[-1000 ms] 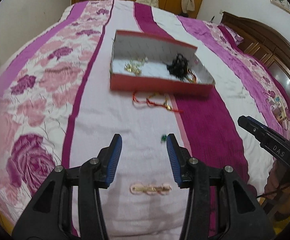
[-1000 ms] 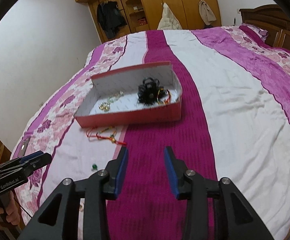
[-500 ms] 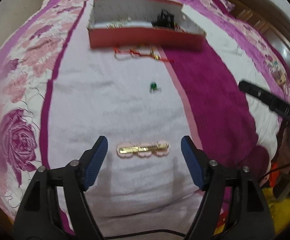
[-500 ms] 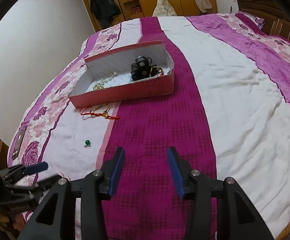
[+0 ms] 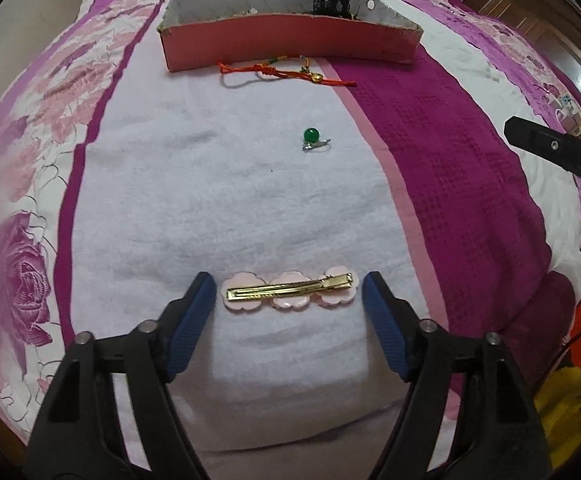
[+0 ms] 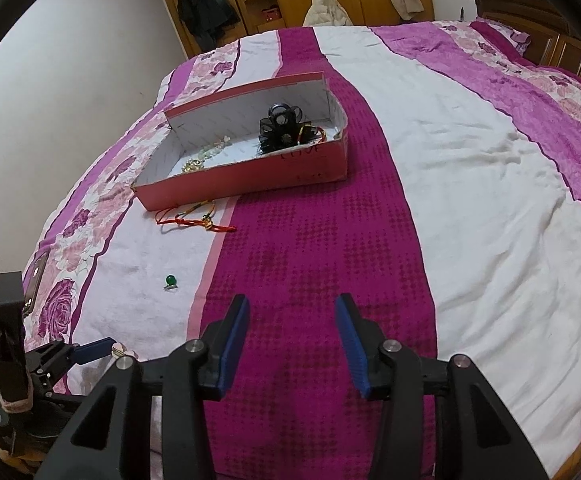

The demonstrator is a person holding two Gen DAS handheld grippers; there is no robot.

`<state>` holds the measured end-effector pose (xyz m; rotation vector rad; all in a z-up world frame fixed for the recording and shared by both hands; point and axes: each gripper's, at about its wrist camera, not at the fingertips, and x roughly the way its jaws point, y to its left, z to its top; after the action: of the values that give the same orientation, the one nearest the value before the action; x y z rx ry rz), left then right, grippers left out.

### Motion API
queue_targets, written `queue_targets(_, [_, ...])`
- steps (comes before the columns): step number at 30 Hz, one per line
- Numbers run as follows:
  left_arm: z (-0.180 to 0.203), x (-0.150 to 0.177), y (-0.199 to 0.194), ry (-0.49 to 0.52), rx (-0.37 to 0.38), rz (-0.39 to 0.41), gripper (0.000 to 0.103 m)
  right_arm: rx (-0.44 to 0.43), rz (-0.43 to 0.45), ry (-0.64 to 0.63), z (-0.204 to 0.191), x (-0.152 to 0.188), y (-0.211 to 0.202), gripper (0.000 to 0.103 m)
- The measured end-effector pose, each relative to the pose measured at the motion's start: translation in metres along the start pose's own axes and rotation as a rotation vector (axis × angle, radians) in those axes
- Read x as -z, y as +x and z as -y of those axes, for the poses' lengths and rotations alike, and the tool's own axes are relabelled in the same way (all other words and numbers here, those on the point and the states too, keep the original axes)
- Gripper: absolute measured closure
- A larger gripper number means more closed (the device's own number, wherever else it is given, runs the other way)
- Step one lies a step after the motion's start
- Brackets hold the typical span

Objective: Organize jewelry
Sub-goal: 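Close the left tool on the gold pink-flower hair clip, then lift the hair clip with the left tool while the right tool grasps the red cord bracelet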

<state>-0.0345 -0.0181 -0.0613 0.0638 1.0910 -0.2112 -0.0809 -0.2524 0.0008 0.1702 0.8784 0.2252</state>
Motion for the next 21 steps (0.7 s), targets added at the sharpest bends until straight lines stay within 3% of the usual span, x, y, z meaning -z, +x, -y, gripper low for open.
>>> queue_targets(6, [-0.009,-0.007,-0.007,-0.023,0.032,0.028,0.041,-0.003,-0.010,-0.011,-0.004,-0.005,0.003,0.055])
queue_targets(13, [-0.031,-0.033,-0.023,-0.071,-0.002,0.116,0.041,-0.035,-0.017,-0.038,-0.021,-0.020,0.014,0.055])
queue_targets(16, [-0.044,-0.044,-0.027,-0.102,-0.009,0.147,0.041,-0.101,-0.061,-0.005,-0.028,-0.028,0.026,0.055])
queue_targets(21, [-0.064,-0.057,-0.023,-0.144,-0.034,0.164,0.041,-0.116,-0.075,-0.011,-0.043,-0.042,0.044,0.055])
